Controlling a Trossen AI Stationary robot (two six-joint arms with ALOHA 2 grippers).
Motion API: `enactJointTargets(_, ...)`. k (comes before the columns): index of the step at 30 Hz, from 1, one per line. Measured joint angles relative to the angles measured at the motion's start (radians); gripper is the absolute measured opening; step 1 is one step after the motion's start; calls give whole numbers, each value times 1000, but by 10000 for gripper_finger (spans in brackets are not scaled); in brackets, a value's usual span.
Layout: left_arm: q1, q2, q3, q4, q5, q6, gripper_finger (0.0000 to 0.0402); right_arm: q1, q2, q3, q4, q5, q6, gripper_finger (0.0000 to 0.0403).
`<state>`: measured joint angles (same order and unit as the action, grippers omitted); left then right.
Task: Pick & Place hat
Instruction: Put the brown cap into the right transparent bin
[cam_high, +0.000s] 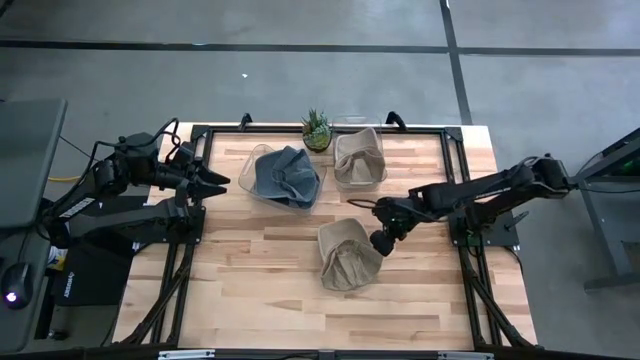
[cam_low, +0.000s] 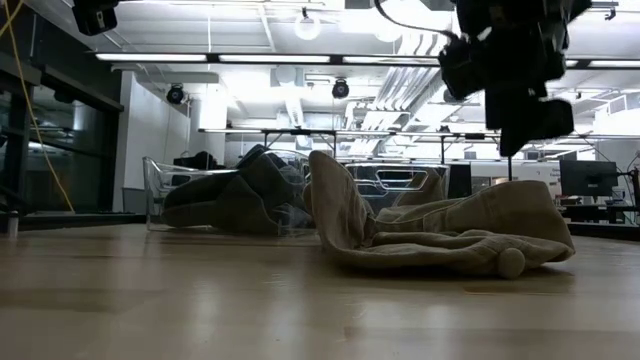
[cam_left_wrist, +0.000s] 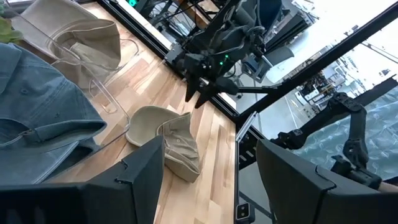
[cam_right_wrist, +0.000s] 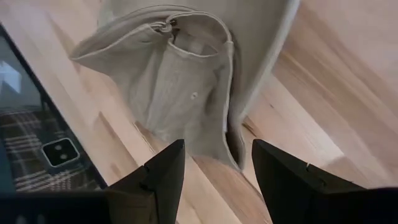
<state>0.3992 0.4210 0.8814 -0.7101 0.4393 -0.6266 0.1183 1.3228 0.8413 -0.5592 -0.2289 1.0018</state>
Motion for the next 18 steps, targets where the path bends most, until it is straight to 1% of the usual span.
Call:
enactJointTargets(8, 0, 0, 0, -8, 0, -8, 232, -1, 0, -138, 167, -17, 47, 182)
enactJointTargets(10, 0, 0, 0, -14, 0, -10, 232, -1, 0, -170, 231, -18, 58, 182)
enactJointTargets(13, 0, 0, 0, -24, -1, -11, 232, -1, 0, -199, 299, -17, 70, 182)
enactJointTargets(18, 0, 0, 0, -26, -4, -32, 232, -1, 0, -220, 344, 8, 48, 182)
